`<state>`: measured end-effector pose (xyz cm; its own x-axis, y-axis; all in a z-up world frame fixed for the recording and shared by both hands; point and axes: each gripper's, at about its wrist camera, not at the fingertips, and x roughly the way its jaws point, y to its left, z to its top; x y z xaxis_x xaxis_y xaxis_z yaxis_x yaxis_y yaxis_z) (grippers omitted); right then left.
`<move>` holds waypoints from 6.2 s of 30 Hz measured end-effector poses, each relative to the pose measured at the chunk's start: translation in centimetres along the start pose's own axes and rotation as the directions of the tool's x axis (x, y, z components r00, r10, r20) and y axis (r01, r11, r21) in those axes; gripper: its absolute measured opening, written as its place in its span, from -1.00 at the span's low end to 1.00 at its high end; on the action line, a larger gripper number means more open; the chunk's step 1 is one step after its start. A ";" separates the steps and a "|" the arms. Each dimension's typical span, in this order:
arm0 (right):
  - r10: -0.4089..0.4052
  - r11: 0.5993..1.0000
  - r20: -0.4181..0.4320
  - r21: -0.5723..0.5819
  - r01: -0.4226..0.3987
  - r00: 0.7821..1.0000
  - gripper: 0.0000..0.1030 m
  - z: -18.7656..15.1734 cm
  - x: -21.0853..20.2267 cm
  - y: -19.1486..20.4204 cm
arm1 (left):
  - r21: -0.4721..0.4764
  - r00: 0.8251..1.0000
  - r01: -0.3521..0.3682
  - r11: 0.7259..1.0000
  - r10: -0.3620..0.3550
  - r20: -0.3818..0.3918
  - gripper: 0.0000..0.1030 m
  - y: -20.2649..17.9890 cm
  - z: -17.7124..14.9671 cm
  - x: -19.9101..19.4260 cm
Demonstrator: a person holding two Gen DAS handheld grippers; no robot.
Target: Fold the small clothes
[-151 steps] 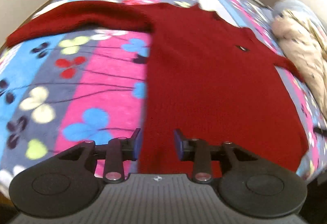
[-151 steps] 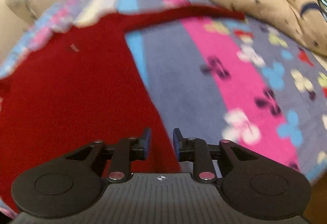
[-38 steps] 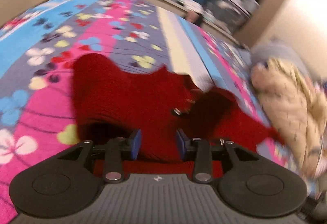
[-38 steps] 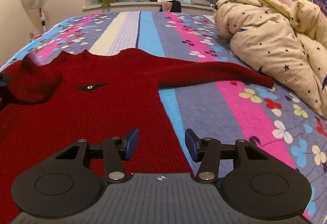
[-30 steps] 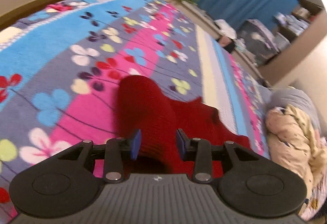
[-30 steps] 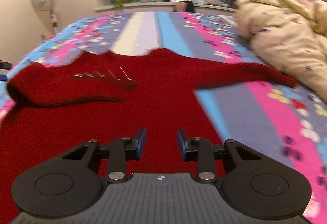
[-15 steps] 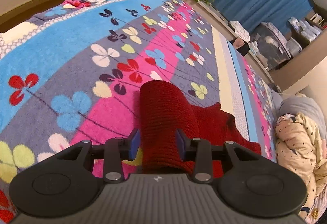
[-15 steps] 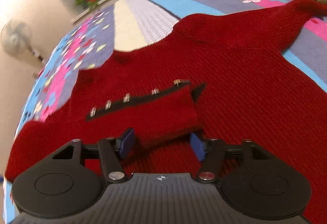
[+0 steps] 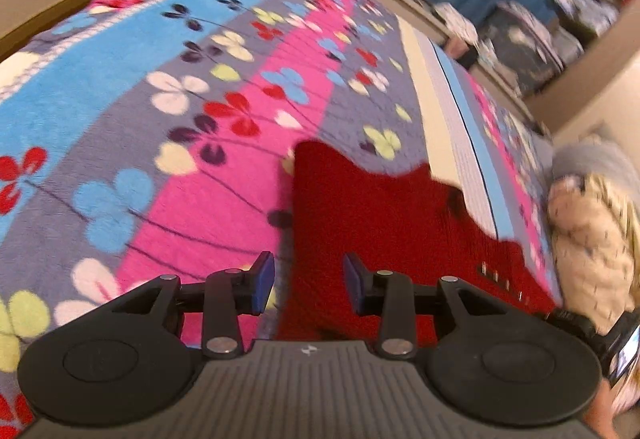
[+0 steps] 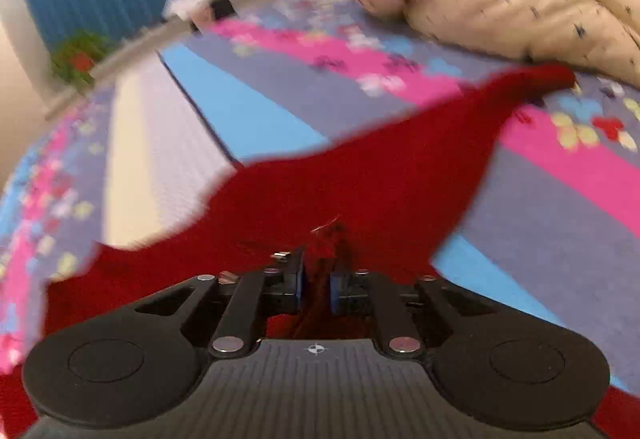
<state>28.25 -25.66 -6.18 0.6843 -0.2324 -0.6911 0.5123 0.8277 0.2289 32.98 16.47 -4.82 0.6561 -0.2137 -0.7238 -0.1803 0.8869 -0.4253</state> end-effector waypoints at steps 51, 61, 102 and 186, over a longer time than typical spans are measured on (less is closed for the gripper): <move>-0.067 0.909 0.391 0.403 -0.105 0.918 -0.87 12.6 3.7 -18.9 | 0.322 0.987 -0.140 0.936 0.158 -0.030 0.04 -3.5 -5.2 6.0; 0.703 0.423 0.146 -0.873 -0.244 0.696 -0.86 -1.2 -10.3 8.9 | 0.244 0.988 -0.104 0.964 0.128 -0.084 0.04 -2.4 -4.3 4.7; 0.312 0.916 0.075 -0.287 -0.279 0.947 -0.44 5.3 2.4 -5.5 | -0.024 0.998 0.038 0.999 -0.037 0.045 0.03 -0.3 -0.8 1.6; 0.185 0.932 -0.257 -0.259 -0.252 0.948 -0.02 -7.0 -16.1 -27.0 | 0.021 0.999 -0.017 1.000 0.018 -0.039 -0.33 6.5 -26.7 -15.8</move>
<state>-0.25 -40.72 -6.02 0.6107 0.0642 -0.7893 0.1705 0.9627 0.2102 1.84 14.69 -10.66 0.6240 -0.2134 -0.7518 -0.1763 0.8988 -0.4014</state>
